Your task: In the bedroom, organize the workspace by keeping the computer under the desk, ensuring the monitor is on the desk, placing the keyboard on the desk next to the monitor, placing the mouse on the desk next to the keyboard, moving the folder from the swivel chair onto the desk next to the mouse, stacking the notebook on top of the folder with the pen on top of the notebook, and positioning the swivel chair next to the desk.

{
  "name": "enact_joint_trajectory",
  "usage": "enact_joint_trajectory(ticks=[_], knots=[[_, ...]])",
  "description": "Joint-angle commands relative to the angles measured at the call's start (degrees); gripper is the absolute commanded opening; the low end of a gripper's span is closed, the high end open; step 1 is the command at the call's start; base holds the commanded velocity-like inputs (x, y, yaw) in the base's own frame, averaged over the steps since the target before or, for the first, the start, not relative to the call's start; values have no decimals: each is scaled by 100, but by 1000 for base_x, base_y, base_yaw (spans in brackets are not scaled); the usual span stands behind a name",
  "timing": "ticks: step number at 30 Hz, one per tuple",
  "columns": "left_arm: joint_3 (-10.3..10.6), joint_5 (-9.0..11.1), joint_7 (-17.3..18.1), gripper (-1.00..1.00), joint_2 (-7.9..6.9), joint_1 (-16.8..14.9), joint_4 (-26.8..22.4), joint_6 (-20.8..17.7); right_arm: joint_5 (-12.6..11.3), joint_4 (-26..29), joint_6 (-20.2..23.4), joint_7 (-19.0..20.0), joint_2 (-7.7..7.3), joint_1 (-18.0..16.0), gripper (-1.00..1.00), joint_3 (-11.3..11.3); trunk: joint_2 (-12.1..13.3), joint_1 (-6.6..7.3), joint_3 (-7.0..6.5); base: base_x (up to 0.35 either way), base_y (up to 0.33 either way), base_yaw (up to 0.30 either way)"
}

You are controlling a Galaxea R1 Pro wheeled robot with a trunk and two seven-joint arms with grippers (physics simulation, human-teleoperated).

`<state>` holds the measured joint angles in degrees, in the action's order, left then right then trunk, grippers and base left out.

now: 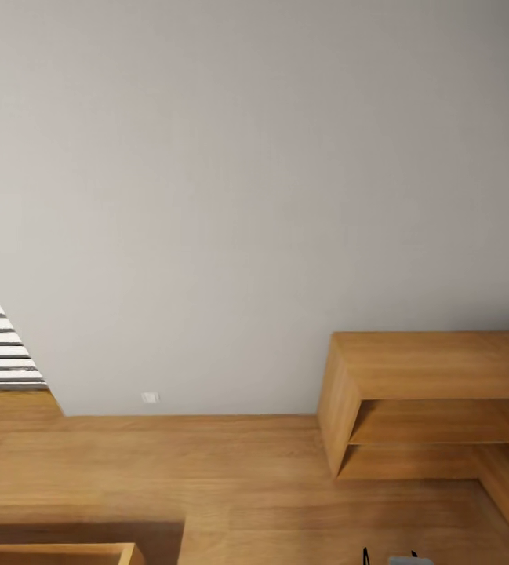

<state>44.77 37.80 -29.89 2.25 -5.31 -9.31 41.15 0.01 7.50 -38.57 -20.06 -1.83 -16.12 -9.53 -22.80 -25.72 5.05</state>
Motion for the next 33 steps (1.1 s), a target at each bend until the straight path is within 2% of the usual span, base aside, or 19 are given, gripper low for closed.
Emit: enact_joint_trajectory(ticks=[1, 15, 33], knots=[[50, 13, -49, 100, -2, -6, -1, 7, 2, -3, -6, -50, 0, -5, 100, -48, -12, -7, 12, 328, 0, 0], [26, 25, -52, 100, -14, -6, -1, 2, -4, 6, -18, -54, 35, -5, 100, -57, -12, -7, 12, 321, -8, 0], [30, 25, -62, 100, -14, -6, -1, 7, -1, 6, -18, -50, 24, -5, 100, -57, -12, -7, -64, 31, -13, -193]])
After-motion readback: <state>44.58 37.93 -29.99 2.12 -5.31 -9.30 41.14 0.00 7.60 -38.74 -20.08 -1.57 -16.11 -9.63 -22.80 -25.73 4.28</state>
